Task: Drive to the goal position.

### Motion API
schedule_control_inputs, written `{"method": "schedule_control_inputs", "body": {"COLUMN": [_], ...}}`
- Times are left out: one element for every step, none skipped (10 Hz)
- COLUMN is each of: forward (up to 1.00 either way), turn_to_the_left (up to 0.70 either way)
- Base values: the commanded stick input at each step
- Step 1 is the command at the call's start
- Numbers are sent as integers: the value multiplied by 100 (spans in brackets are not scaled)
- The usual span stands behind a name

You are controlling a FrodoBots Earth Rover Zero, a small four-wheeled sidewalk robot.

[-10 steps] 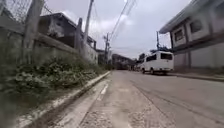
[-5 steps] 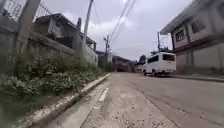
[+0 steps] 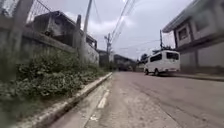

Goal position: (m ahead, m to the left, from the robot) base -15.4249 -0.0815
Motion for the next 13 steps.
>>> {"method": "schedule_control_inputs", "body": {"forward": [70,70,70,70,70,70,70,70,70,70,70,70,70], "turn_to_the_left": [0,0,0,-1,-2,-30,-34,-33,-31,-25,-34,-34,-34]}}
